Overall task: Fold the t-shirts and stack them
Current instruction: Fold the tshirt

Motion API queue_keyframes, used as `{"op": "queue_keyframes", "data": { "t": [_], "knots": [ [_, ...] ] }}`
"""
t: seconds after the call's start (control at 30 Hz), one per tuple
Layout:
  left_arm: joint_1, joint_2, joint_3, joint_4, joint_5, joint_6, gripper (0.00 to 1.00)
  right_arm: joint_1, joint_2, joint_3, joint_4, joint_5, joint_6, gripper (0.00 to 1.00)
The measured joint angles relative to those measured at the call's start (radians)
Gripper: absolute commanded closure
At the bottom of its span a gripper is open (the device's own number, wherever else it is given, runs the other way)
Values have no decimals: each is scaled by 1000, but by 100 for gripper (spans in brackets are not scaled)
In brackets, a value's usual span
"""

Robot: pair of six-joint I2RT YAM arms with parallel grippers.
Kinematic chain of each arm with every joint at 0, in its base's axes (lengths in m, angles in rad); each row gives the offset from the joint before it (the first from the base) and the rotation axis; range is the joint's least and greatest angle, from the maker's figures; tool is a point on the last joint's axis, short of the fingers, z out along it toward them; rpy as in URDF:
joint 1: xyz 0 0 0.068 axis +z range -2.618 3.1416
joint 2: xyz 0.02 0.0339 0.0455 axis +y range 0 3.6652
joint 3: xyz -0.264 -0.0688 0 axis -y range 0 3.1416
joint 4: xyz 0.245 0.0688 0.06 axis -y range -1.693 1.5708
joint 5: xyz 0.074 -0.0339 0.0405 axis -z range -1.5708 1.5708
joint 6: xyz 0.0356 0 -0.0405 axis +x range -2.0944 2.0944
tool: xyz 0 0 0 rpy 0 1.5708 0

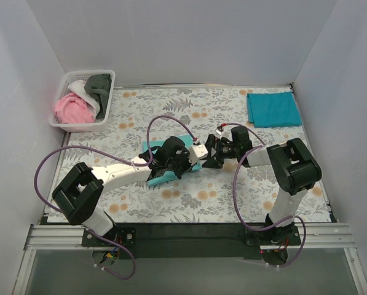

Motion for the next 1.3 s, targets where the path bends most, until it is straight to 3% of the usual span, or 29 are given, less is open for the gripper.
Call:
{"op": "queue_keyframes", "data": {
  "t": [0.23, 0.5, 0.6, 0.83, 1.03, 1.17, 1.3],
  "knots": [
    [13, 0, 6, -5, 40, -34, 100, 55, 90, 28, 149, -2, 144, 7],
    [35, 7, 20, 16, 48, -93, 100, 99, 138, 45, 230, 71, 275, 22],
    [35, 12, 21, 26, 52, -113, 100, 107, 148, 45, 246, 104, 304, 32],
    [39, 50, 29, 42, 67, -153, 100, 121, 183, 65, 274, 161, 359, 36],
    [42, 59, 33, 50, 71, -167, 100, 126, 219, 97, 274, 214, 344, 59],
    [43, 59, 33, 60, 78, -171, 98, 128, 235, 106, 253, 256, 291, 98],
    [60, 58, 38, 51, 81, -182, 75, 126, 242, 156, 185, 256, 183, 99]
  ]
}}
